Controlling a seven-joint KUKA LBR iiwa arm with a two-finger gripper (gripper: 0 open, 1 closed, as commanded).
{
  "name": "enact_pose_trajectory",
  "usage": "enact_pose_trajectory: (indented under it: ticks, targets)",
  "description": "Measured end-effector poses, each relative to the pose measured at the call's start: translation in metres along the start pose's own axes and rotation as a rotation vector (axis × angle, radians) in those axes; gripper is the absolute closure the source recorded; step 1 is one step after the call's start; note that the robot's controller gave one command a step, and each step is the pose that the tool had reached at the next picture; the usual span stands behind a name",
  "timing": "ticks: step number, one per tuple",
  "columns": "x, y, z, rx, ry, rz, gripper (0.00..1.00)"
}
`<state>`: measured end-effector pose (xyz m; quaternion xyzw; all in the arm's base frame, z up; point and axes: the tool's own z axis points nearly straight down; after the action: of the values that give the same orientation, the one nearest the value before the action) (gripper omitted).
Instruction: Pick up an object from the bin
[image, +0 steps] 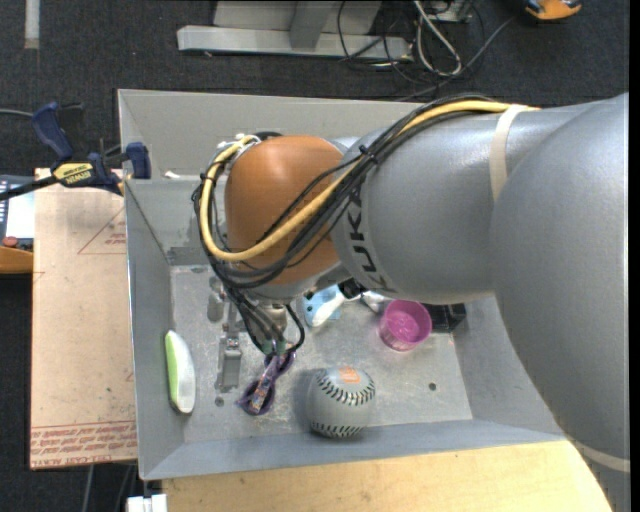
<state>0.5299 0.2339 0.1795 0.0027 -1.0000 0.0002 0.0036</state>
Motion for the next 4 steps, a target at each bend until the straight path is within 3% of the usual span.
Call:
enact_pose_trajectory:
  ticks: [1,2,3,4]
  targets:
    - [-0.002,-0.001,-0.005,-0.001,-0.007,0.006,0.0]
    - [0.013,-0.065,0.103,0.0,-0.001,-0.484,0.0]
    - [0.033,-0.068,0.018,-0.003,-0.013,-0.244,0.0]
    - [0.016,-0.067,0.107,0.0,0.004,-0.488,0.0]
